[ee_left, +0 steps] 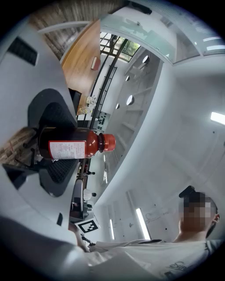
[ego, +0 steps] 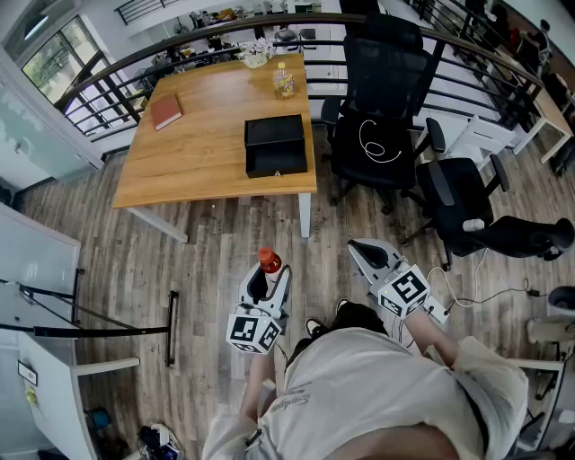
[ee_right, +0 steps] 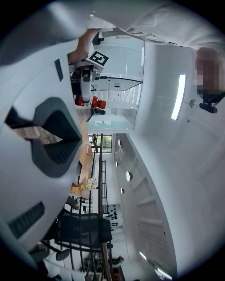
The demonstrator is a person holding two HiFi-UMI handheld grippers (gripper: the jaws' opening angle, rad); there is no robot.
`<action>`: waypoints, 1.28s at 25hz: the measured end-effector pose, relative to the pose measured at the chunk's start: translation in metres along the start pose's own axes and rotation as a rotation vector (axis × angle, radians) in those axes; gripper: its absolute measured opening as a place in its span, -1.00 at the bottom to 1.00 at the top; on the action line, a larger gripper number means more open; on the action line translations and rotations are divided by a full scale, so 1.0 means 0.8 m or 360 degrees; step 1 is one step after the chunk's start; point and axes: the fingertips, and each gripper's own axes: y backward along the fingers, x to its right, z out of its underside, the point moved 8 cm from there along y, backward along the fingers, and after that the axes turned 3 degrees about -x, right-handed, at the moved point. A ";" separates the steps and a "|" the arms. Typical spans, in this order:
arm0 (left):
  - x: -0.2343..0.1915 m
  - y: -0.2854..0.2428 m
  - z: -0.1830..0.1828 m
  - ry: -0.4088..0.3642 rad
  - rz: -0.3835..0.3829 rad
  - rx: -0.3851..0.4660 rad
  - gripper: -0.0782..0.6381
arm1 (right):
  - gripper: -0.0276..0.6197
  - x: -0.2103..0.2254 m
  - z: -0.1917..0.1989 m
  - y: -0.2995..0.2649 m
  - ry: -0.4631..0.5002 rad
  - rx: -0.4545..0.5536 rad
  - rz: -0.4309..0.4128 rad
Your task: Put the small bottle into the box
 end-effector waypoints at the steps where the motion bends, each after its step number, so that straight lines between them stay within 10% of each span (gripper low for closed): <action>1: 0.003 0.004 -0.002 0.0000 0.0003 0.0009 -0.16 | -0.94 -0.004 0.001 0.001 -0.0001 -0.0011 -0.0010; 18: -0.005 0.021 0.004 0.0022 0.0024 -0.0042 -0.16 | -0.93 -0.018 0.014 -0.023 -0.0013 -0.0059 -0.0070; 32: -0.062 -0.110 -0.054 0.0073 0.0032 -0.0107 -0.16 | -0.93 0.075 0.026 -0.127 0.0020 -0.0070 -0.0169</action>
